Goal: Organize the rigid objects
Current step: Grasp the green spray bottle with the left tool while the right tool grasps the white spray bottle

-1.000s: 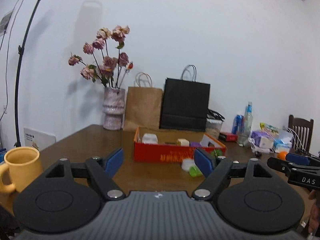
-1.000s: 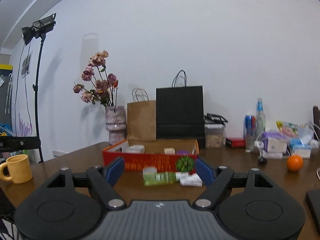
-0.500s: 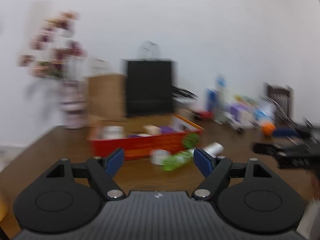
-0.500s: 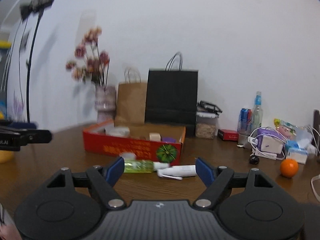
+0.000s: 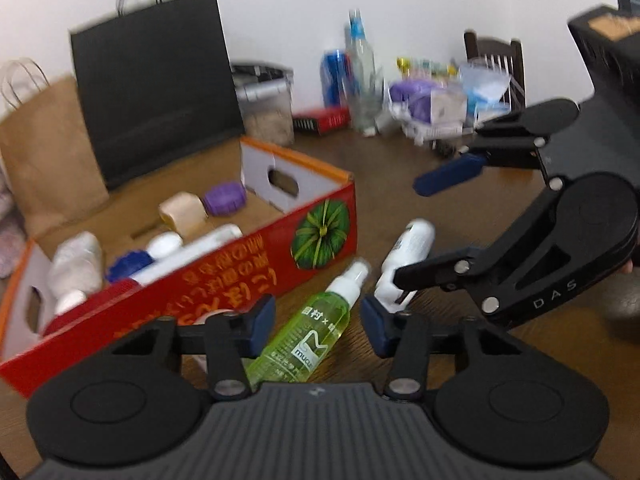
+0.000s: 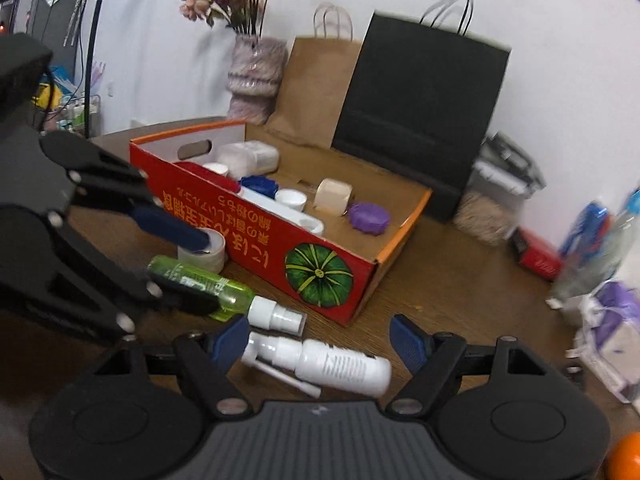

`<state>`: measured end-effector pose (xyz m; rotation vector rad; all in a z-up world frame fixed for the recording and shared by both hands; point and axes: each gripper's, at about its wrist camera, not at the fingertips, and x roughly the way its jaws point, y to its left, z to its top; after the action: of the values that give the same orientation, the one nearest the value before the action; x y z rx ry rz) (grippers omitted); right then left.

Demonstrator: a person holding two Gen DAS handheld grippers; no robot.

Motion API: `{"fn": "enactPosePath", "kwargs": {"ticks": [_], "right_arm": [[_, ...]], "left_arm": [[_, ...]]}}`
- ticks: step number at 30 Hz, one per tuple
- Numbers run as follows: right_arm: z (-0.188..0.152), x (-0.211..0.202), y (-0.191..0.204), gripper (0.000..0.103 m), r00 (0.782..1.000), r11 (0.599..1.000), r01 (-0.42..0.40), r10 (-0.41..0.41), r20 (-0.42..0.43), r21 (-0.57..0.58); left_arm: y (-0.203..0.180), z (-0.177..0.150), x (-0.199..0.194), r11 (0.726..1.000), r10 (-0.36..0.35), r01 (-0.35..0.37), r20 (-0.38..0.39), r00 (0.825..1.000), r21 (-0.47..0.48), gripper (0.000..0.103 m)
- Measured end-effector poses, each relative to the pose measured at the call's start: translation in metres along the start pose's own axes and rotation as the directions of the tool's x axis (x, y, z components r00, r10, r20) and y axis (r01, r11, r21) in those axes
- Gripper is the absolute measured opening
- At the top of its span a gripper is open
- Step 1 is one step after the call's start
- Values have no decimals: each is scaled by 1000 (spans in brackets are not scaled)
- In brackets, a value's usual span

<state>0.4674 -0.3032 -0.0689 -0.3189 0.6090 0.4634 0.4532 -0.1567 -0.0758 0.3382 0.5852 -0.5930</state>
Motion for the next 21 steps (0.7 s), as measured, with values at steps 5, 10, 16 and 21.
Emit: {"fn": "enactPosePath", "kwargs": {"ticks": [5,10,16,21], "right_arm": [[-9,19,-9,71,996,995,9,-1,-86,99],[-31,2,-11,71,992,976,14,13,-123,218],[-29,-1,-12,50,995,966,52,-29,-96,252],[-23,8,-17,28,994,965,42,-15,-108,257]], "left_arm": [[1,-9,11,1000,-3,4,-24,1000,7,47],[4,-15,-4,992,-74,68,-55,996,-104,46],[0,-6,20,982,-36,12,-121,992,-187,48],[-4,-11,17,978,17,-36,-94,995,-207,32]]}}
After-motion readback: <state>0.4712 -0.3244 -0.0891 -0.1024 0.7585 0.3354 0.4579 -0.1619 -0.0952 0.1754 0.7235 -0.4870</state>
